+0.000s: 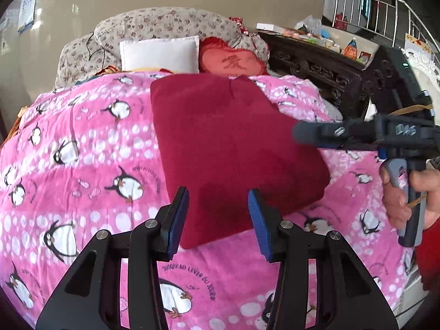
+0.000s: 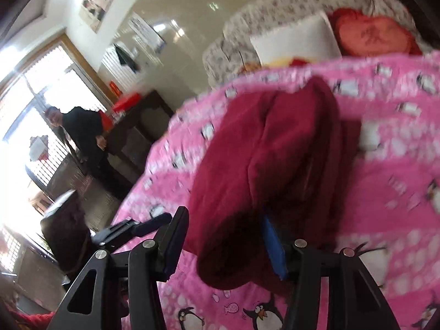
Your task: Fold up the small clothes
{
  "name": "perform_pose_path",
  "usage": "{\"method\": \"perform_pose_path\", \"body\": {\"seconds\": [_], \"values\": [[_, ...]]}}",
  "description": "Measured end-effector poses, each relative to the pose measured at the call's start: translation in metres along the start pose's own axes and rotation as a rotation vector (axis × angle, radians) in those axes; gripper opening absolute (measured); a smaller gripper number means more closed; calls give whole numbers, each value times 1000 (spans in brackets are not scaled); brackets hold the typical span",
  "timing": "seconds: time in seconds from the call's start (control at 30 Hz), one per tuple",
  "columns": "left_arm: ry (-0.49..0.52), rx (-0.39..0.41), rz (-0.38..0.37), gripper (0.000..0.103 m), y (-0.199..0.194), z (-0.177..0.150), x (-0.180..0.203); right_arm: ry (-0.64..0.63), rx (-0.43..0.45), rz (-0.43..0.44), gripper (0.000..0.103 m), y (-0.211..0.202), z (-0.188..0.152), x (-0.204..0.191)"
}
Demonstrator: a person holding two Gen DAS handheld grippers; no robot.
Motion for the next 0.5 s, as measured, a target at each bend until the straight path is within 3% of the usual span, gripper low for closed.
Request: {"method": "perform_pose_path", "body": {"seconds": [0.07,0.23,0.3,0.4,0.5], "values": [[-5,-22,1,44,1,-4,-1,-3,-10,-2,10,9,-2,8],[-27,19,-16,46,-15,0,-6,-99,-16,-87,10,-14,-13,4],[-45,37,-25,55,-13,5,-6,-90,-38,-145,9,-15,-23,18],[-71,8,-33,57,0,7,-1,-38,-64,-164,9,-4,-35,42],[-66,-19,-9,57,14,6,5,-65,-22,-192,9,-16,-31,30]]}}
Point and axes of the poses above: each gripper's, at about its wrist camera, not at the fingertips, and y roughly the way its jaws point, x to its right, z to its top, the point moved 5 cm from there along y, roughly the way its jaws point, and after that the axes turned 14 degrees about z, right-handed, at the moved point
